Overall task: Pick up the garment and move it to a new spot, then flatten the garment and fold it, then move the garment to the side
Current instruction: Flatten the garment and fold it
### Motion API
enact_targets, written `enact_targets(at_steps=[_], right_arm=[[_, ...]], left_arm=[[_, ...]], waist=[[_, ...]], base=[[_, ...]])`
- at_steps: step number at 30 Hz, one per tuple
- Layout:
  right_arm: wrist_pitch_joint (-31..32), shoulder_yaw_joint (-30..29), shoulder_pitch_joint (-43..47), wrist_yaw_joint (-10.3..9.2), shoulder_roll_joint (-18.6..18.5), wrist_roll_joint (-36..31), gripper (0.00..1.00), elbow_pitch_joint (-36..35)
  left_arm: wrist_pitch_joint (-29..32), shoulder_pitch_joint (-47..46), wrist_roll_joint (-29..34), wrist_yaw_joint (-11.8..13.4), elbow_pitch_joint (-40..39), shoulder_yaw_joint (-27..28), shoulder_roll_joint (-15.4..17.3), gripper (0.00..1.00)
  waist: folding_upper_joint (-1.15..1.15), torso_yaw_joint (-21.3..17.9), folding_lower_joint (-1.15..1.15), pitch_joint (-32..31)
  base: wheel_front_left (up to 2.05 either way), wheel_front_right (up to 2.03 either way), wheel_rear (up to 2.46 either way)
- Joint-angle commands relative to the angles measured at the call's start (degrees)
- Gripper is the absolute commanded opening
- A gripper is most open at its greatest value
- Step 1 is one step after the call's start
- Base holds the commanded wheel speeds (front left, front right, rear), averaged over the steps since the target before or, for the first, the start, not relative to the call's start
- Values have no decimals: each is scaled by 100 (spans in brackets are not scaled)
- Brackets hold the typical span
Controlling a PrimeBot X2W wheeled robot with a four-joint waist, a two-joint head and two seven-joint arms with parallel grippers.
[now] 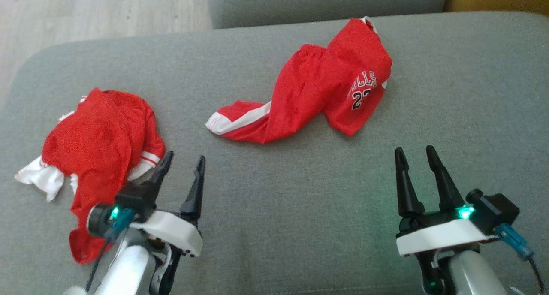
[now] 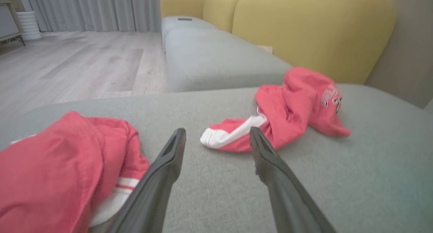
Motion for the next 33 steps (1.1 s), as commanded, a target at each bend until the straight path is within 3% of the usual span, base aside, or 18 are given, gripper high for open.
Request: enact_targets(at_steps=[1, 10, 25, 26, 27, 33], right_arm=[[-60, 163, -206, -5, -21, -7, 100, -183], [-60, 218, -402, -5, -21, 3, 100, -222], [-60, 275, -604, -5, -21, 71, 100, -279], [-60, 276, -612, -5, -21, 79, 100, -277], [-60, 275, -616, -5, -21, 86, 100, -273], [-60, 222, -577, -5, -21, 124, 100, -224]], left_arm=[[-13, -485, 123, -34, 13, 128, 76, 100], [377, -1675, 699, -191, 1354, -360, 171, 100], [373, -2974, 1275, -422, 3129, -932, 233, 100], [370, -3030, 1283, -454, 3240, -968, 215, 42], [360, -3073, 1276, -501, 3341, -1002, 193, 0], [153, -3084, 712, -796, 3500, -1024, -126, 0]], waist=[[0, -82, 0, 101], [0, -485, 0, 621], [0, -780, 0, 997], [0, -782, 0, 999], [0, -781, 0, 993], [0, -714, 0, 811]], base=[[0, 0, 0], [0, 0, 0], [0, 0, 0], [0, 0, 0], [0, 0, 0], [0, 0, 0]])
